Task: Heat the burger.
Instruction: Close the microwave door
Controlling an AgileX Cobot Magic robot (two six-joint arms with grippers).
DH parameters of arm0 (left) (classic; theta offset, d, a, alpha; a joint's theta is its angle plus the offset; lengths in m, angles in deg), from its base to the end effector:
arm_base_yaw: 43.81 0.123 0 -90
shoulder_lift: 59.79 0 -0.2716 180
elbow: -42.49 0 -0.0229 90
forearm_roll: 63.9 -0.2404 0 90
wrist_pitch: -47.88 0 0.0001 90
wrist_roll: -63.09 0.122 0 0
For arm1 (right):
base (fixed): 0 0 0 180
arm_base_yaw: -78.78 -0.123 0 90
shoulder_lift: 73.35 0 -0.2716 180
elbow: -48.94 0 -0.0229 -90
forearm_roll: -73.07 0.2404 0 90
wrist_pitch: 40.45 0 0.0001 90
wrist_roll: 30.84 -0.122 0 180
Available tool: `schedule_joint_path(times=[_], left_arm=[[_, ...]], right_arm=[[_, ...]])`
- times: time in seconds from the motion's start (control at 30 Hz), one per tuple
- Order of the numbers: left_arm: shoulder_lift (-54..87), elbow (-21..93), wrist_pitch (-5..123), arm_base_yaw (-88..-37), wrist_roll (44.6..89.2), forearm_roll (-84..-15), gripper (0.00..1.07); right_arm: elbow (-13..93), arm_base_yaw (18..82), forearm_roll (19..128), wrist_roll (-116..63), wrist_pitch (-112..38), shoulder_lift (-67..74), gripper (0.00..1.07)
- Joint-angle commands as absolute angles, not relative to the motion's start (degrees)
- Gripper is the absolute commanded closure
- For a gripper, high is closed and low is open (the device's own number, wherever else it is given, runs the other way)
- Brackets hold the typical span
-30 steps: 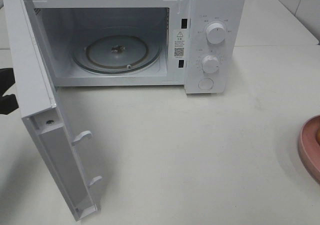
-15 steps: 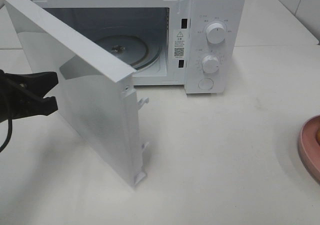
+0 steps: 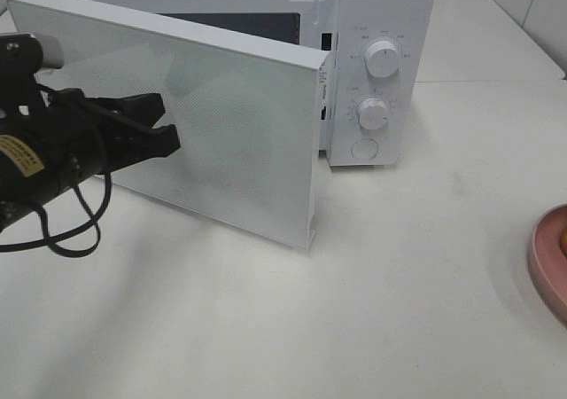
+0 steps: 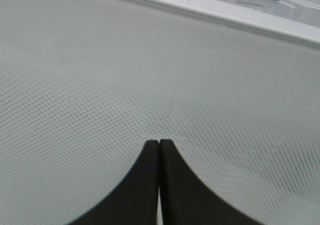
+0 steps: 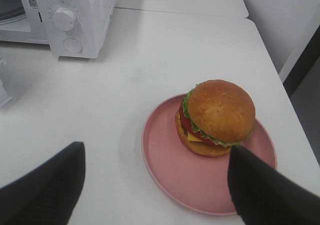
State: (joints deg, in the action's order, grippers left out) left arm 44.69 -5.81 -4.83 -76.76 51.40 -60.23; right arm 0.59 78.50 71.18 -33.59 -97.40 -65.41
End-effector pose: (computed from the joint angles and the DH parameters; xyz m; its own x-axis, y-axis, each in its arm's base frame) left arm 0.2704 -0.1678 0.1611 -0.2637 -0.1153 -0.9577 0.4509 0.8629 -0.2281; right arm 0.0303 -0.0032 0.2648 -0.3936 0.0281 -0.9189 0.0323 0.9993 0.0167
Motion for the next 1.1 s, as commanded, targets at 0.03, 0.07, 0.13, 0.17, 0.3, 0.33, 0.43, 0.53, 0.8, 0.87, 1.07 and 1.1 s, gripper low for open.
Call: schedule_joint_path(times=[0.03,0.07,0.13,0.17,0.3,0.33,0.43,0.53,0.8,0.87,1.07,1.1], left_arm=[[47.39,-1.91,-5.29,-78.88,51.58,-58.97,1.07],[47.39,-1.91,-5.29,-78.88,51.58,-58.97,1.07],[49.16,0.49,-5.06,-80.02,51.58,-58.23,1.07],[49.16,0.49,-5.06,-80.02,51.58,-58.23,1.07],[51.57,3.76,-4.31,-81.11,51.63,-56.74,1.07],[51.57,3.76,-4.31,-81.11,51.63,-56.74,1.07],[53.57,7.60,-1.33,-82.09,51.63,-54.84,1.07],[55.24,10.58,-0.30,-82.72,52.32,-53.76,1.07],[58.79,18.14,2.79,-82.72,54.44,-52.72,1.07],[59.82,20.03,3.37,-82.72,54.44,-52.55,1.07],[62.05,24.39,6.35,-82.72,54.90,-52.21,1.07],[62.40,25.02,6.52,-82.72,55.64,-51.87,1.07]], right_arm=[[0.64,78.84,71.23,-32.90,-97.46,-66.90,0.31],[0.64,78.84,71.23,-32.90,-97.46,-66.90,0.31],[0.64,78.84,71.23,-32.90,-97.46,-66.90,0.31],[0.64,78.84,71.23,-32.90,-97.46,-66.90,0.31],[0.64,78.84,71.23,-32.90,-97.46,-66.90,0.31],[0.64,78.84,71.23,-32.90,-97.46,-66.90,0.31],[0.64,78.84,71.23,-32.90,-97.46,-66.90,0.31],[0.64,78.84,71.23,-32.90,-97.46,-66.90,0.31],[0.64,78.84,71.23,-32.85,-97.46,-66.90,0.31],[0.64,78.84,71.23,-32.85,-97.46,-66.90,0.31],[0.64,78.84,71.23,-32.85,-97.46,-66.90,0.31],[0.64,78.84,71.23,-32.85,-97.46,-66.90,0.31]])
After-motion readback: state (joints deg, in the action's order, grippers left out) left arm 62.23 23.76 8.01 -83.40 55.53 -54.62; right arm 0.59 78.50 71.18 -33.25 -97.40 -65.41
